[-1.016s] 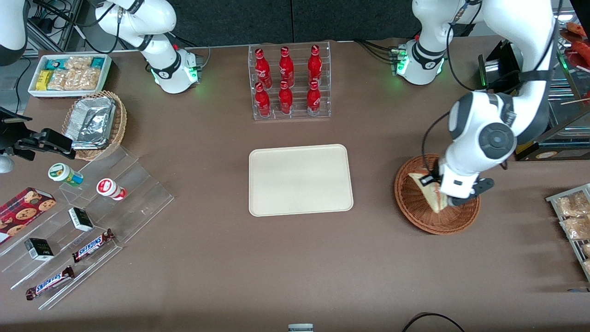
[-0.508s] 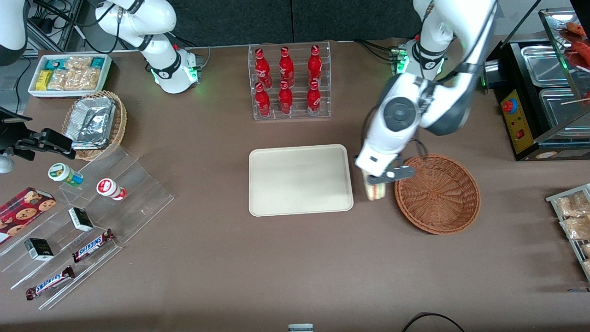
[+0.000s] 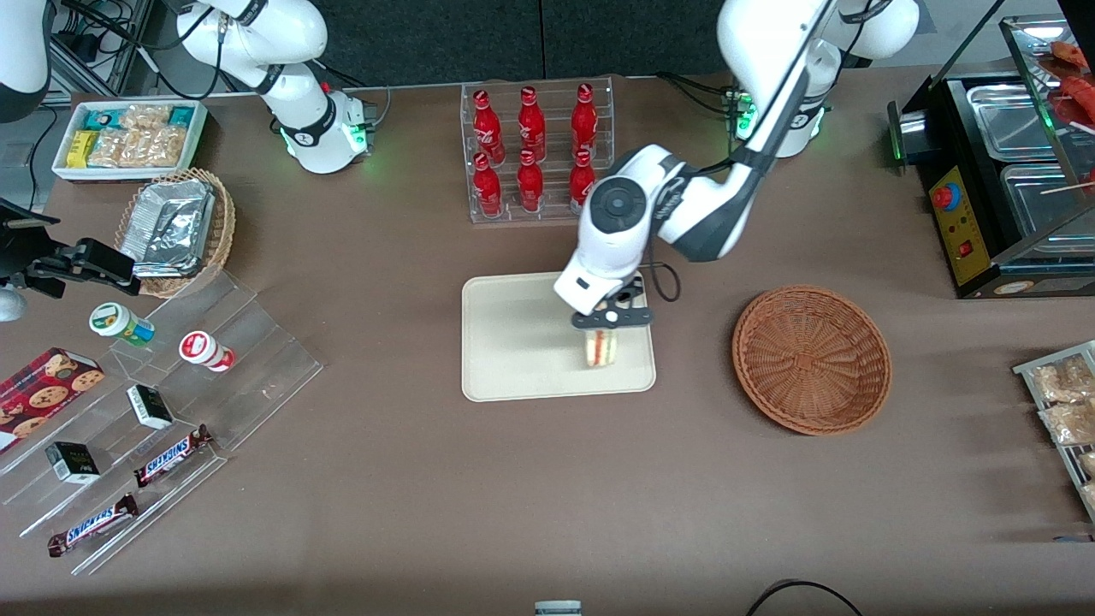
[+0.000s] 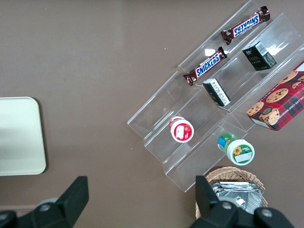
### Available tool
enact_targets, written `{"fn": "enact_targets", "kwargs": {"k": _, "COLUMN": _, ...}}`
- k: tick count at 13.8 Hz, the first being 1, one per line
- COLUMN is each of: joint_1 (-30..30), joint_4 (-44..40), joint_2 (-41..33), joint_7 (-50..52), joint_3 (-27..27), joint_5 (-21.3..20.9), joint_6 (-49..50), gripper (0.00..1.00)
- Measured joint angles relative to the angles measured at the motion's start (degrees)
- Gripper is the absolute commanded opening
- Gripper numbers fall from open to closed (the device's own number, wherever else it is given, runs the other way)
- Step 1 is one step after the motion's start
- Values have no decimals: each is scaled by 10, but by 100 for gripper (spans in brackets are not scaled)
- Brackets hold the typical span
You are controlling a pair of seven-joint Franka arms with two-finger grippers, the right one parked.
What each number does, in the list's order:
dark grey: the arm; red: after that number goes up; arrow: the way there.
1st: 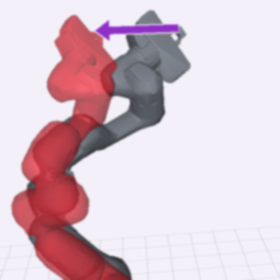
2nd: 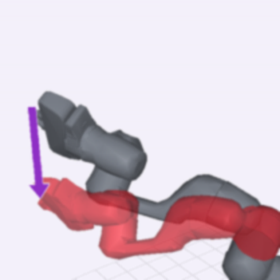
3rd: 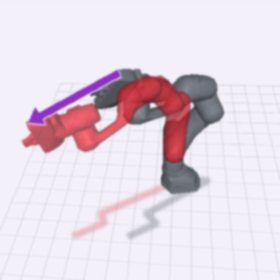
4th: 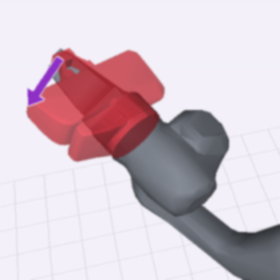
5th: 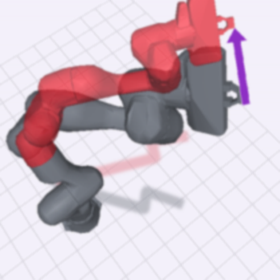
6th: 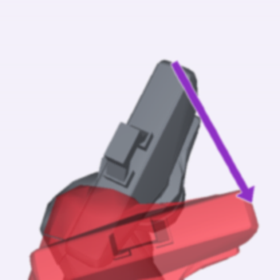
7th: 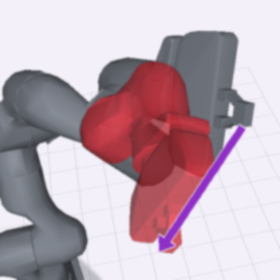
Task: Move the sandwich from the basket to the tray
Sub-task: 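Lift the sandwich and carry it over the cream tray, then lower the sandwich onto the tray and open the left gripper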
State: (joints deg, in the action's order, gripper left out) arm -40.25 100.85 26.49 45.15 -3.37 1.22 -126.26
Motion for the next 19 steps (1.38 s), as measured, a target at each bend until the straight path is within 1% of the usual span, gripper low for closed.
{"fn": "enact_targets", "kwargs": {"k": 2, "joint_1": -22, "joint_4": -7, "joint_2": 25, "joint_7": 18, "joint_3": 0, "joint_5": 0, "joint_6": -19, "gripper": 0}}
{"fn": "enact_targets", "kwargs": {"k": 4, "joint_1": -30, "joint_4": -22, "joint_2": 50, "joint_7": 25, "joint_3": 1, "joint_5": -2, "joint_6": -25, "gripper": 0}}
{"fn": "enact_targets", "kwargs": {"k": 7, "joint_1": -30, "joint_4": -45, "joint_2": 77, "joint_7": 42, "joint_3": 5, "joint_5": -25, "joint_6": -25, "gripper": 0}}
{"fn": "enact_targets", "kwargs": {"k": 10, "joint_1": -30, "joint_4": -52, "joint_2": 90, "joint_7": 58, "joint_3": 5, "joint_5": -48, "joint_6": -25, "gripper": 0}}
{"fn": "enact_targets", "kwargs": {"k": 15, "joint_1": -49, "joint_4": -53, "joint_2": 105, "joint_7": 63, "joint_3": 4, "joint_5": -52, "joint_6": -36, "gripper": 0}}
{"fn": "enact_targets", "kwargs": {"k": 16, "joint_1": -49, "joint_4": -53, "joint_2": 106, "joint_7": 63, "joint_3": 4, "joint_5": -52, "joint_6": -36, "gripper": 42}}
{"fn": "enact_targets", "kwargs": {"k": 17, "joint_1": -49, "joint_4": -53, "joint_2": 106, "joint_7": 63, "joint_3": 5, "joint_5": -52, "joint_6": -36, "gripper": 78}}
{"fn": "enact_targets", "kwargs": {"k": 18, "joint_1": -49, "joint_4": -54, "joint_2": 106, "joint_7": 63, "joint_3": 6, "joint_5": -53, "joint_6": -36, "gripper": 100}}
{"fn": "enact_targets", "kwargs": {"k": 19, "joint_1": -49, "joint_4": -54, "joint_2": 106, "joint_7": 63, "joint_3": 8, "joint_5": -53, "joint_6": -36, "gripper": 100}}
